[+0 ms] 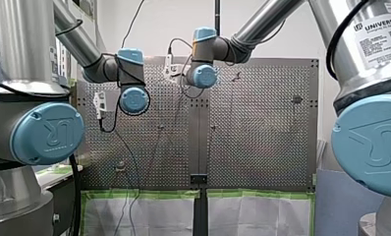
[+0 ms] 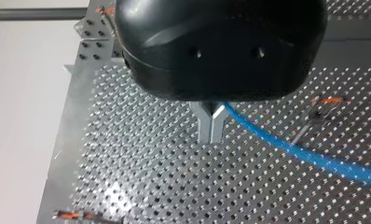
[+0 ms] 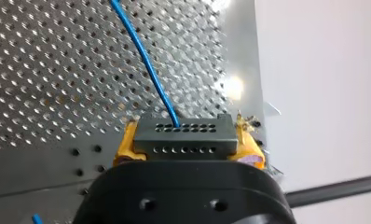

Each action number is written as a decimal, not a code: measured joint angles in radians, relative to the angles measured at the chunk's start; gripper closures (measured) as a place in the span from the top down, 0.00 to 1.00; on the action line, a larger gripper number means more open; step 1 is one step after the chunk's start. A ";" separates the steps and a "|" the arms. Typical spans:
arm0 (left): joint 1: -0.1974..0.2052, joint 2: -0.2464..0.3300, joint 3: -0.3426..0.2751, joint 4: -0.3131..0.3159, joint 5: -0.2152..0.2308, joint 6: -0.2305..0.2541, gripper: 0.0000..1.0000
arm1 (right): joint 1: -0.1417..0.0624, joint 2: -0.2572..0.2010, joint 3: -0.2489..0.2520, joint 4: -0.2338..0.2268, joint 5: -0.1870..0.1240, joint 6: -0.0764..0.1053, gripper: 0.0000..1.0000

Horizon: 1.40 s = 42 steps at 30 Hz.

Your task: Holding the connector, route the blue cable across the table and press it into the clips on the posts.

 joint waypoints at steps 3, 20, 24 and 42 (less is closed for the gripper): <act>0.011 0.005 0.023 -0.014 0.000 -0.007 0.00 | 0.007 0.026 -0.029 0.029 -0.001 0.002 0.00; 0.146 0.025 0.133 -0.079 0.093 -0.010 0.00 | 0.003 0.080 -0.168 0.204 -0.003 0.013 0.00; 0.184 0.026 0.158 -0.088 0.124 -0.014 0.00 | 0.003 0.107 -0.207 0.245 -0.008 0.013 0.00; 0.254 0.008 0.259 -0.127 0.176 -0.008 0.00 | -0.003 0.195 -0.391 0.425 -0.076 0.033 0.00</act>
